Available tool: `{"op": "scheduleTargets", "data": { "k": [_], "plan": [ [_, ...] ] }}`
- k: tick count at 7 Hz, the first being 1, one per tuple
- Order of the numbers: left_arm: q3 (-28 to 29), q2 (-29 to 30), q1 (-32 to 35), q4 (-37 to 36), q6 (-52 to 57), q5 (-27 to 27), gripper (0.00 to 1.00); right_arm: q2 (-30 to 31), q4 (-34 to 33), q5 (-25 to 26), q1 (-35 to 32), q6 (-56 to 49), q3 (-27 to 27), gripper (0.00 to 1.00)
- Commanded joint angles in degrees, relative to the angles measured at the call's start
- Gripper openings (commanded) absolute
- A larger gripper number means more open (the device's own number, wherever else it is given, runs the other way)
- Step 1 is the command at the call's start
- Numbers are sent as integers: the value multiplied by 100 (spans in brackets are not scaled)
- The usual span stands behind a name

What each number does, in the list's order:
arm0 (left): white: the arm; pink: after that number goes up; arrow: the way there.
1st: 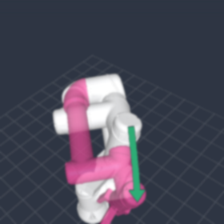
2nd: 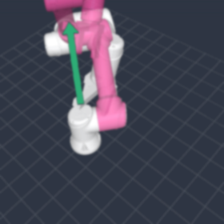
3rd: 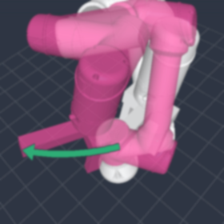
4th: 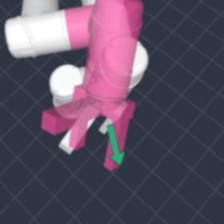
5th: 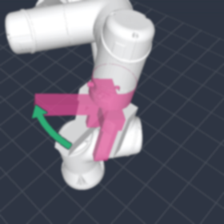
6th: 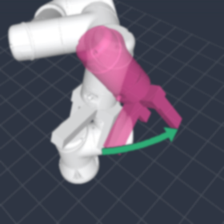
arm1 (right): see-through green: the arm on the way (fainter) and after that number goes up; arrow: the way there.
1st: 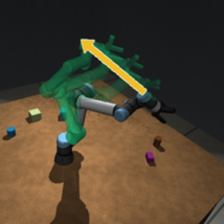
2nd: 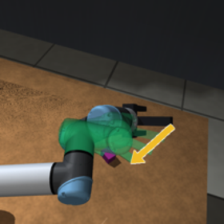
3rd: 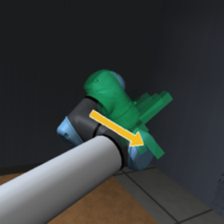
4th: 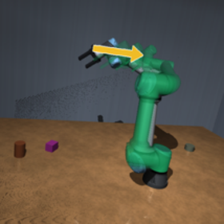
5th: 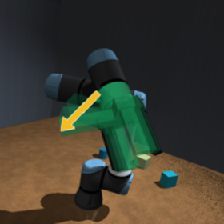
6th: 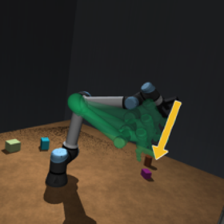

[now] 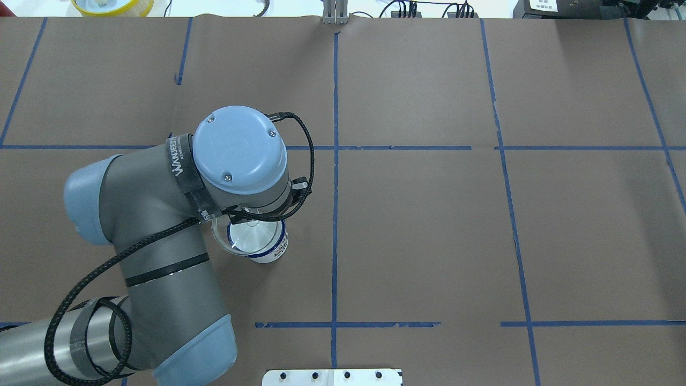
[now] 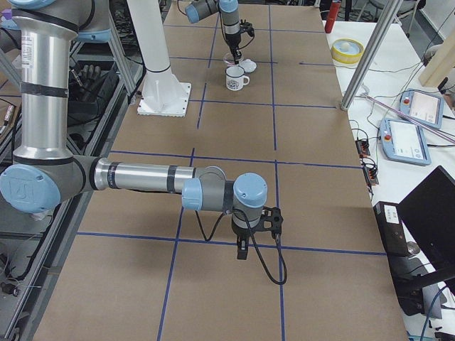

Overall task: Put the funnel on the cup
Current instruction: 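Lift the funnel and carry it above the open white mug, then lower the funnel into the mug opening and open the left gripper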

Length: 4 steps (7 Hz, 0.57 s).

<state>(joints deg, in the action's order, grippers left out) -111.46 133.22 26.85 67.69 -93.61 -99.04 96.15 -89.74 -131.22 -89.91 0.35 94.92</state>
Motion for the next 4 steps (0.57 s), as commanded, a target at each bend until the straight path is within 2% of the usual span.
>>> {"op": "scheduleTargets", "data": {
  "k": [1,2,4],
  "plan": [
    [378,-59,-83,524,0,173,80,0,0,0,0,0,0,100],
    [405,-129,-153,578,-26,435,100,0,0,0,0,0,0,100],
    [345,-156,-153,579,-17,517,100,0,0,0,0,0,0,100]
  ]
}}
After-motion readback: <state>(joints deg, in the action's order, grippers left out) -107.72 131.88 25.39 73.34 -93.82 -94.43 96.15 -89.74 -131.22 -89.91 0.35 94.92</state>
